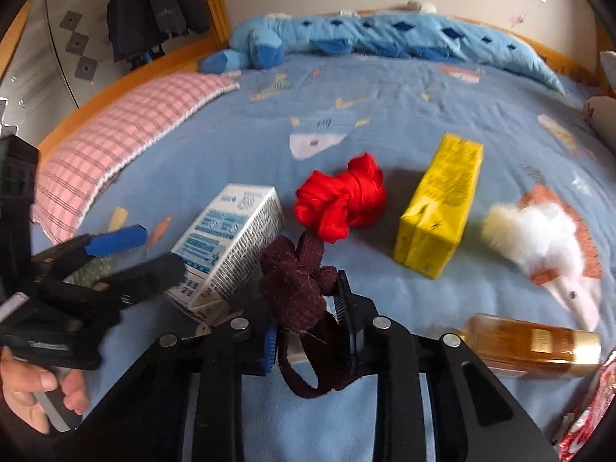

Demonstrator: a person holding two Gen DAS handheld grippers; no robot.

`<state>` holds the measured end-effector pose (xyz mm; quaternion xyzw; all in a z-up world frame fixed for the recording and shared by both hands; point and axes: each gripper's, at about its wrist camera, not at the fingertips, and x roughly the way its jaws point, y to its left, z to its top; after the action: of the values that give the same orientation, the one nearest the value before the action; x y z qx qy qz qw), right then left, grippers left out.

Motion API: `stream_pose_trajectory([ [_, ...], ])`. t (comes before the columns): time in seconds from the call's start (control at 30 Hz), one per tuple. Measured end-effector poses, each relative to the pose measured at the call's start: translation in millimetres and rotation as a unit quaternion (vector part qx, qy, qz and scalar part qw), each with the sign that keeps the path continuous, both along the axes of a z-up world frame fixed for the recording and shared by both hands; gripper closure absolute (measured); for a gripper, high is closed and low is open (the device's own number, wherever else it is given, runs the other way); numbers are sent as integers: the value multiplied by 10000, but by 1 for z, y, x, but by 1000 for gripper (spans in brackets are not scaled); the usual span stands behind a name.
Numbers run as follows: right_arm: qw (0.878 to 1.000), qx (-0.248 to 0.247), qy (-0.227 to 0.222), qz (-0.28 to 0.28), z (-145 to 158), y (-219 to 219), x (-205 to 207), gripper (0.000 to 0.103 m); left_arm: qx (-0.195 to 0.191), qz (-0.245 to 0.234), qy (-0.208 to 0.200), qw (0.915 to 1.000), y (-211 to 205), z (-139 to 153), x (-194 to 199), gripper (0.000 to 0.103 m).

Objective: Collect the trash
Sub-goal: 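Grasp the maroon cloth with the right tool, then grasp the white milk carton with the left tool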

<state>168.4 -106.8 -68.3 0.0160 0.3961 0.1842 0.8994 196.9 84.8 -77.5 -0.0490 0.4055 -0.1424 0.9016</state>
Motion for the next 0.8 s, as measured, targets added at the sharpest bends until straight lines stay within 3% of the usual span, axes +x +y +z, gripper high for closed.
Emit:
stream_pose_trajectory([
  [0.3, 9987, 445, 12, -234, 16, -44, -13, 77, 244, -4, 204, 9995, -31, -13, 25, 7],
  [0.4, 9986, 473, 33, -247, 16, -48, -16, 77, 240, 73, 373, 9990, -32, -20, 37, 20],
  [0.5, 9983, 524, 60, -255, 16, -49, -17, 77, 252, 57, 611, 9978, -33, -29, 45, 44],
  [0.63, 9982, 560, 50, -219, 18, -48, -21, 77, 226, 71, 588, 9980, -32, -27, 39, 48],
  [0.8, 9980, 592, -48, -206, 28, -49, -32, 77, 341, 25, 264, 9991, -33, -2, 11, 48],
])
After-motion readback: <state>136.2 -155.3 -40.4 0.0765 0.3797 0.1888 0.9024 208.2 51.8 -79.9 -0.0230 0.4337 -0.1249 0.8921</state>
